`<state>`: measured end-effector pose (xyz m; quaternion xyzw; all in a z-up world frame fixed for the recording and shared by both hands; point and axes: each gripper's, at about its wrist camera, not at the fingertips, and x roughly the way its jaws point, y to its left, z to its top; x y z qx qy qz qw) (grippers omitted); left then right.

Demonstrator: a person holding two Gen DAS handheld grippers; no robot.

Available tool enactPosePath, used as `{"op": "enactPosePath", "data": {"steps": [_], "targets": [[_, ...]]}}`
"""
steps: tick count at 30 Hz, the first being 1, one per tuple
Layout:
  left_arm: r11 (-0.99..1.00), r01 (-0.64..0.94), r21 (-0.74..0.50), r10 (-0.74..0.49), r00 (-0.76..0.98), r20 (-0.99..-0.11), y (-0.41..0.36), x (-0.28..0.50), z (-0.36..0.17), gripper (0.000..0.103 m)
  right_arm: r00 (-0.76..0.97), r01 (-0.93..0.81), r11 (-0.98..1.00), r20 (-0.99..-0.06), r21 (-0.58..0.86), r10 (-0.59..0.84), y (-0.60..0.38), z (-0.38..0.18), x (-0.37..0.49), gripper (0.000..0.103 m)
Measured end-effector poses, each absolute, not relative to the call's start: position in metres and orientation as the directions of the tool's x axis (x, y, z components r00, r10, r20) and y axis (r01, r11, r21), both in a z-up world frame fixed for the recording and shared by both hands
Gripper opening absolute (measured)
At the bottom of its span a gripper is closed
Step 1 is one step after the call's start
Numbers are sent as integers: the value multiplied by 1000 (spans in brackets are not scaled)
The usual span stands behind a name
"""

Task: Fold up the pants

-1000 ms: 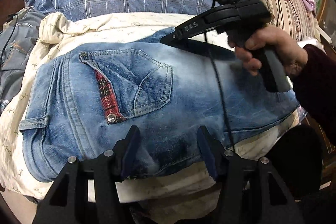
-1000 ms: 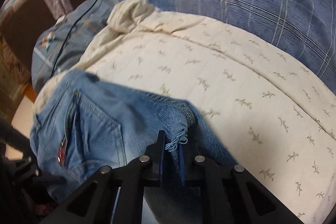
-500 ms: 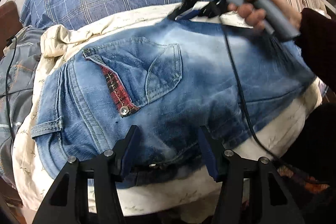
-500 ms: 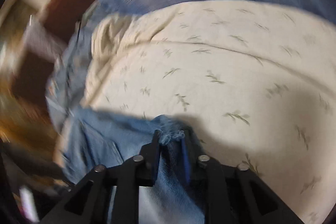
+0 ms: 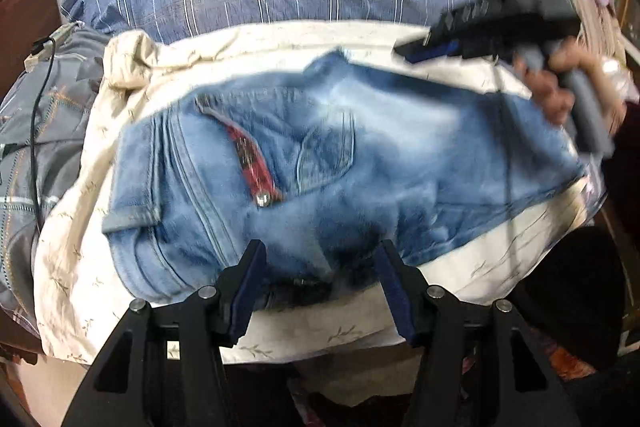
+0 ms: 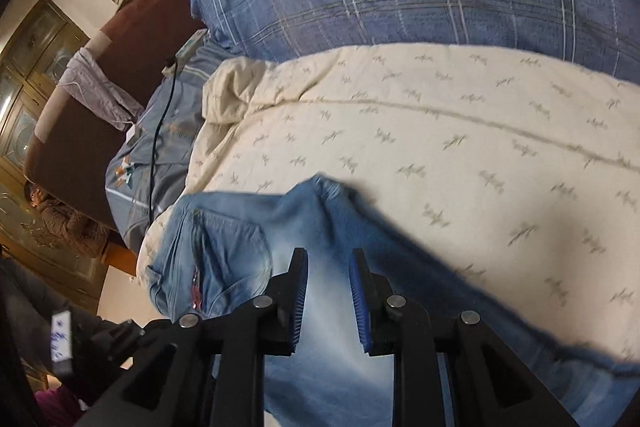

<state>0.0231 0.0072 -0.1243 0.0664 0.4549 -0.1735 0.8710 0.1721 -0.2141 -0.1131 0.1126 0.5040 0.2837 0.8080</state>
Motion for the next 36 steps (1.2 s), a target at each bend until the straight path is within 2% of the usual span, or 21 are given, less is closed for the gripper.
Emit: {"op": "enactPosePath", "data": {"steps": [3, 8, 14, 18, 20, 23, 27, 32, 36], "targets": [[931, 358, -66, -269, 552, -789, 4, 34, -117, 58, 318, -345, 806, -747, 482, 583, -201, -124, 170, 24], [944, 293, -152, -288, 505, -814, 5, 70, -139, 58, 291, -292, 776, -721, 559, 629, -188, -146, 180, 24], [950, 291, -115, -248, 476, -844, 9, 62, -162, 58, 266, -293, 726, -676, 622, 687, -171, -154, 185, 24], [951, 287, -117, -246, 474, -845, 13, 56, -168, 58, 260, -259, 728, -680, 635, 686, -165, -168, 190, 24], [952, 284, -113, -242, 474, -847, 12, 55, -169, 58, 263, -238, 773, -727, 588, 634, -162, -182, 191, 23], [954, 281, -105, -233, 473, -850, 11, 51, -166, 58, 276, -205, 746, -694, 633, 665, -170, -190, 189, 22], [956, 276, -104, -237, 507, -829, 13, 39, -145, 58, 318, -200, 786, -720, 585, 617, -178, -171, 175, 23], [958, 277, -70, -231, 607, -760, 23, 13, -103, 58, 375, -271, 779, -683, 566, 627, -188, -125, 142, 23], [978, 209, -4, -144, 660, -738, 45, 10, -79, 59, 419, -360, 770, -646, 527, 638, -185, -78, 110, 23]]}}
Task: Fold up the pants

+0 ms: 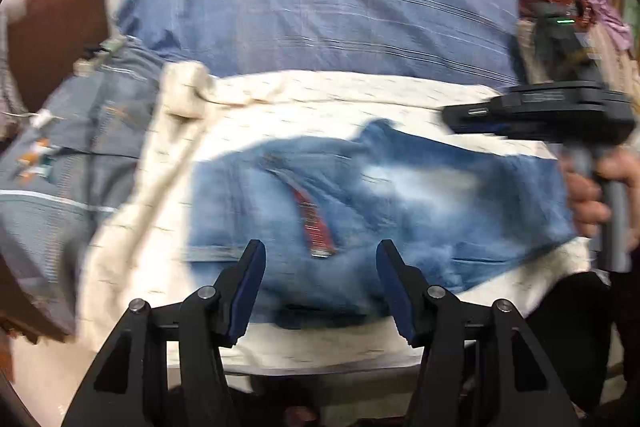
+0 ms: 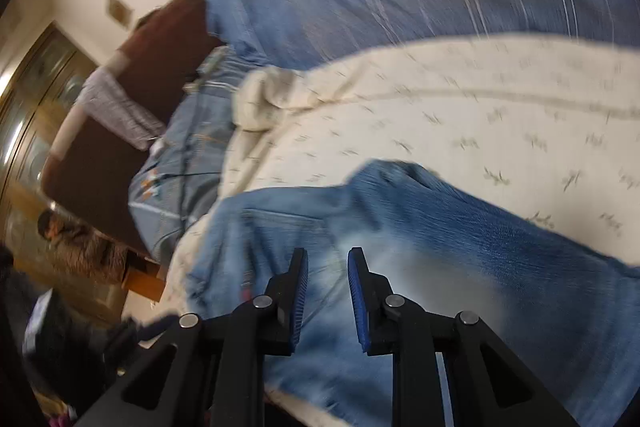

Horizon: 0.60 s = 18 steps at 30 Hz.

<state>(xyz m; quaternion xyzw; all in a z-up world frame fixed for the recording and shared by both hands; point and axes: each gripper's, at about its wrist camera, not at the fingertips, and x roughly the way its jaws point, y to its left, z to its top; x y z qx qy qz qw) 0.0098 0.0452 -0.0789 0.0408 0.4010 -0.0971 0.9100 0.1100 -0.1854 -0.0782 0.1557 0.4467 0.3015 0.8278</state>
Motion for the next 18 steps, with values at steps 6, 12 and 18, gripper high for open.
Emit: {"op": "enactPosePath", "data": {"steps": [6, 12, 18], "targets": [[996, 76, 44, -22, 695, -719, 83, 16, -65, 68, 501, -438, 769, -584, 467, 639, -175, -30, 78, 23], [997, 78, 23, -35, 666, -745, 81, 31, -80, 71, 468, -381, 786, -632, 487, 618, -183, -69, 65, 23], [997, 32, 74, 42, 579, -814, 81, 62, -127, 71, 323, -332, 813, -752, 479, 575, -165, -156, 47, 23]]}}
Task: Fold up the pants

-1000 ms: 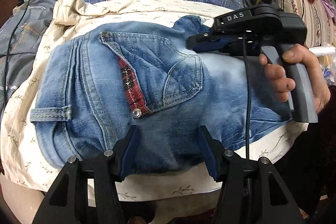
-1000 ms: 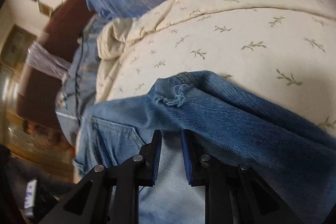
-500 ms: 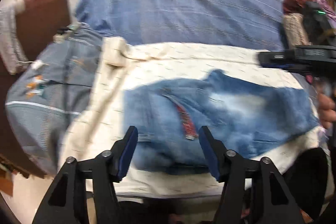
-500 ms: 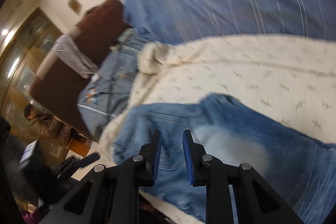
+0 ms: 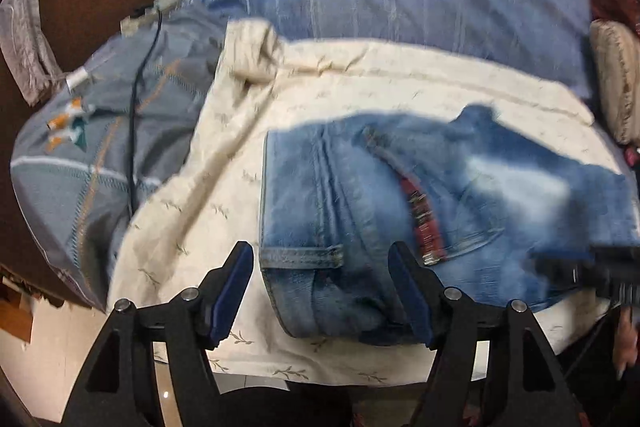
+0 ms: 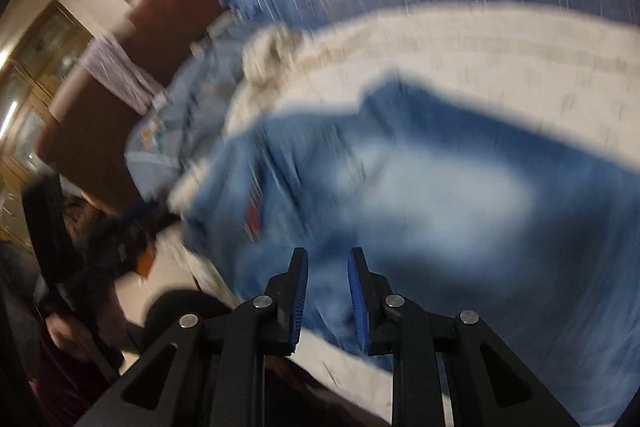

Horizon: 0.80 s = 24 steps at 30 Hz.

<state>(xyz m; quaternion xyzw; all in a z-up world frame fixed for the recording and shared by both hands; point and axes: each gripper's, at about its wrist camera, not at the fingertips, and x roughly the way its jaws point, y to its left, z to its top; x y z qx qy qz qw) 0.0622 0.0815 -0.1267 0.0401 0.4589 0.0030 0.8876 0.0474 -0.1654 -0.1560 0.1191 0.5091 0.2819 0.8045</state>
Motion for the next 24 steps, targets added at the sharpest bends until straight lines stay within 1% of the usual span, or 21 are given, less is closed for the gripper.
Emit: {"op": "enactPosePath", "data": {"steps": [2, 3, 4, 6, 8, 11, 15, 20, 24], "targets": [[993, -2, 117, 99, 551, -829, 87, 68, -139, 71, 268, -342, 806, -772, 482, 576, -160, -176, 39, 23], [991, -25, 131, 124, 528, -840, 92, 73, -146, 73, 243, -346, 804, -781, 484, 575, -158, -184, 35, 23], [994, -33, 104, 107, 495, -862, 99, 78, -153, 74, 217, -351, 804, -793, 481, 569, -158, -191, 33, 24], [997, -51, 62, 79, 473, -878, 105, 80, -158, 74, 201, -363, 792, -789, 490, 580, -161, -190, 34, 24], [995, -38, 88, 95, 500, -861, 101, 78, -149, 74, 188, -359, 799, -801, 482, 568, -164, -182, 42, 24], [995, -20, 96, 91, 551, -829, 94, 74, -132, 74, 253, -369, 779, -751, 507, 610, -172, -154, 61, 24], [998, 14, 54, 35, 598, -801, 85, 73, -116, 74, 386, -358, 811, -717, 463, 580, -174, -123, 97, 24], [997, 23, 69, 43, 570, -820, 79, 83, -132, 74, 453, -337, 818, -682, 465, 574, -161, -124, 148, 24], [996, 14, 85, 64, 532, -844, 85, 90, -150, 74, 461, -323, 832, -693, 450, 554, -145, -133, 180, 24]]}}
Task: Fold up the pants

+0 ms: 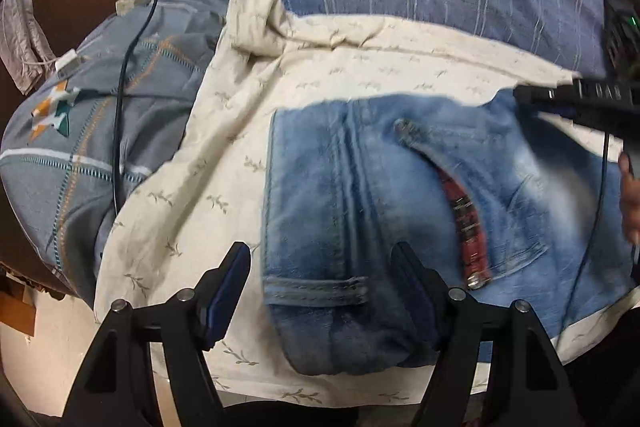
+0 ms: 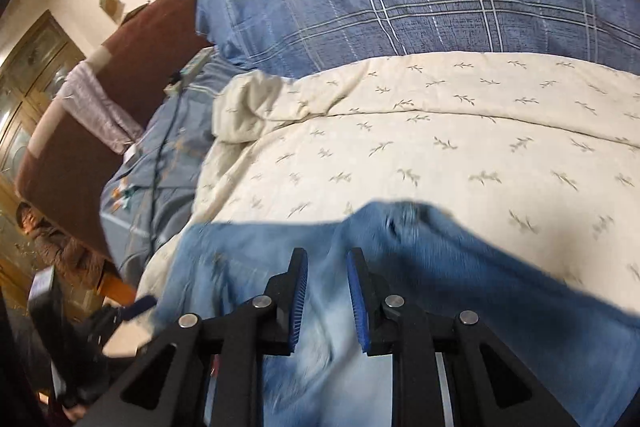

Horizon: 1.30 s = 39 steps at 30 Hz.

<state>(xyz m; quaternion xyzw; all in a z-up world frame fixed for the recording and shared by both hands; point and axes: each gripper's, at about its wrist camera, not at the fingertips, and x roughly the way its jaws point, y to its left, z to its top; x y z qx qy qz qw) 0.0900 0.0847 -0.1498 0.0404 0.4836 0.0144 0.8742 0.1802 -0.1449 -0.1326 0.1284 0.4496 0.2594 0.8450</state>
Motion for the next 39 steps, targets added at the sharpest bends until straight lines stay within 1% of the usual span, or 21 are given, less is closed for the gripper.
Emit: {"op": "enactPosePath", "data": {"steps": [3, 6, 9, 10, 13, 15, 17, 18, 19, 21, 23, 25, 28, 30, 33, 36, 39], "targets": [[995, 15, 103, 82, 503, -860, 90, 91, -162, 74, 462, -300, 855, -720, 422, 518, -145, -139, 201, 24], [995, 28, 97, 69, 504, -861, 97, 89, -171, 79, 448, -258, 860, -735, 439, 510, -155, -152, 219, 23], [997, 30, 70, 47, 486, -873, 102, 91, -178, 81, 420, -247, 877, -770, 412, 480, -151, -166, 229, 23], [997, 28, 66, 45, 480, -876, 104, 92, -179, 84, 426, -248, 884, -775, 397, 468, -149, -169, 231, 22], [997, 32, 75, 51, 472, -880, 104, 93, -182, 86, 436, -257, 895, -782, 365, 444, -143, -173, 235, 20], [996, 31, 81, 57, 470, -881, 103, 93, -182, 86, 423, -241, 887, -779, 395, 462, -146, -172, 239, 20], [997, 17, 76, 59, 472, -880, 103, 91, -177, 85, 404, -215, 860, -759, 464, 510, -157, -168, 241, 20], [997, 11, 73, 59, 474, -878, 104, 88, -174, 85, 413, -203, 835, -728, 512, 547, -166, -161, 237, 20], [997, 9, 73, 60, 485, -873, 103, 85, -166, 85, 429, -198, 819, -704, 538, 566, -174, -155, 234, 23], [997, 6, 79, 64, 518, -853, 101, 76, -150, 85, 470, -194, 798, -660, 570, 586, -196, -138, 220, 23], [996, 14, 83, 62, 559, -827, 94, 70, -131, 85, 481, -201, 785, -639, 586, 600, -216, -126, 206, 23], [996, 48, 77, 34, 590, -807, 82, 66, -115, 85, 490, -199, 787, -636, 583, 596, -239, -116, 188, 23], [990, 128, 64, -28, 611, -791, 53, 64, -101, 85, 497, -181, 808, -656, 561, 567, -275, -111, 160, 23], [979, 196, 55, -77, 610, -789, 28, 64, -100, 85, 513, -152, 824, -670, 545, 537, -307, -112, 136, 23], [960, 273, 57, -117, 581, -806, -9, 64, -111, 85, 546, -90, 828, -668, 554, 506, -352, -114, 110, 23], [947, 319, 41, -148, 543, -826, -31, 66, -126, 85, 591, -4, 824, -664, 566, 458, -402, -119, 84, 23], [935, 354, 4, -181, 489, -853, -52, 67, -144, 85, 641, 94, 789, -644, 607, 419, -452, -127, 63, 23]]}}
